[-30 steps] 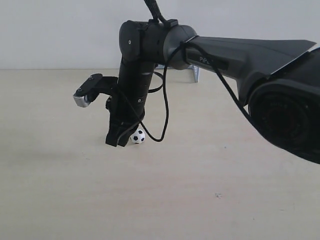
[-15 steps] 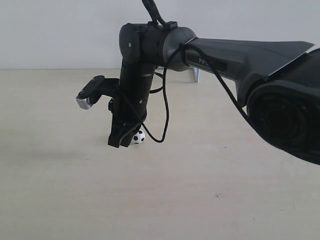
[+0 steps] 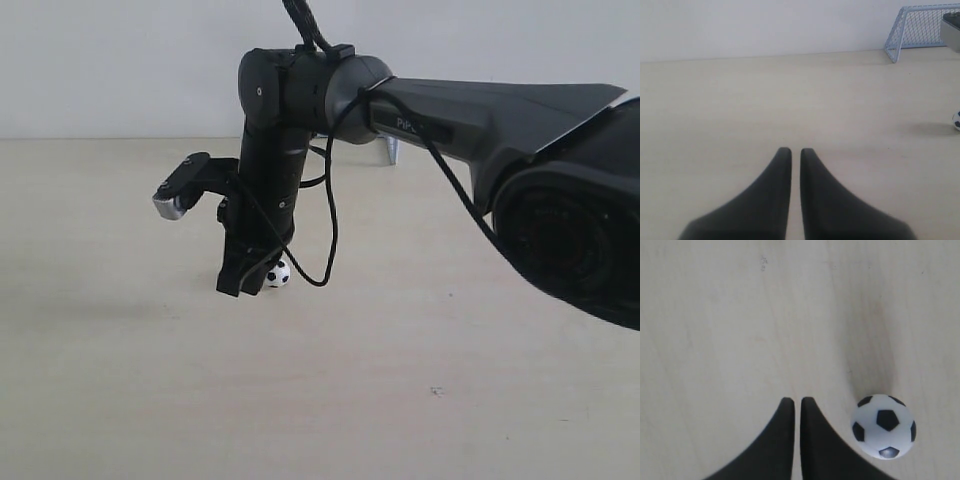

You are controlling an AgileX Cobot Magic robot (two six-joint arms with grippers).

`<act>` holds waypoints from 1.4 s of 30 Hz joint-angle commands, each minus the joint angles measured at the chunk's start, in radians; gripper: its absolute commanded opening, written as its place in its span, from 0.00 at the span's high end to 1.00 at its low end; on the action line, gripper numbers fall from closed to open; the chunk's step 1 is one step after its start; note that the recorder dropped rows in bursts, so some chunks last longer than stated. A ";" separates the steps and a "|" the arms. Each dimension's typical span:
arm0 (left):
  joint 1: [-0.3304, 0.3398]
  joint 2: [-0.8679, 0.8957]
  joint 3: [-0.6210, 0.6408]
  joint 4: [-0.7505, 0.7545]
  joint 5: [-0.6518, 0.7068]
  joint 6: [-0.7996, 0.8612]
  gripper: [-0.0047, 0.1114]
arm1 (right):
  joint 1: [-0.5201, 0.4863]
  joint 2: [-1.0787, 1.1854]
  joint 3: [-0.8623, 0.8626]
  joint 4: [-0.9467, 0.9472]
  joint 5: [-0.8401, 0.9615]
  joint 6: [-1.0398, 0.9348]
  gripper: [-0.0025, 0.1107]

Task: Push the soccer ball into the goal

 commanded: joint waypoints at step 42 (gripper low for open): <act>0.005 -0.003 -0.004 -0.007 -0.012 -0.009 0.91 | -0.003 0.029 -0.003 0.005 0.003 0.008 0.98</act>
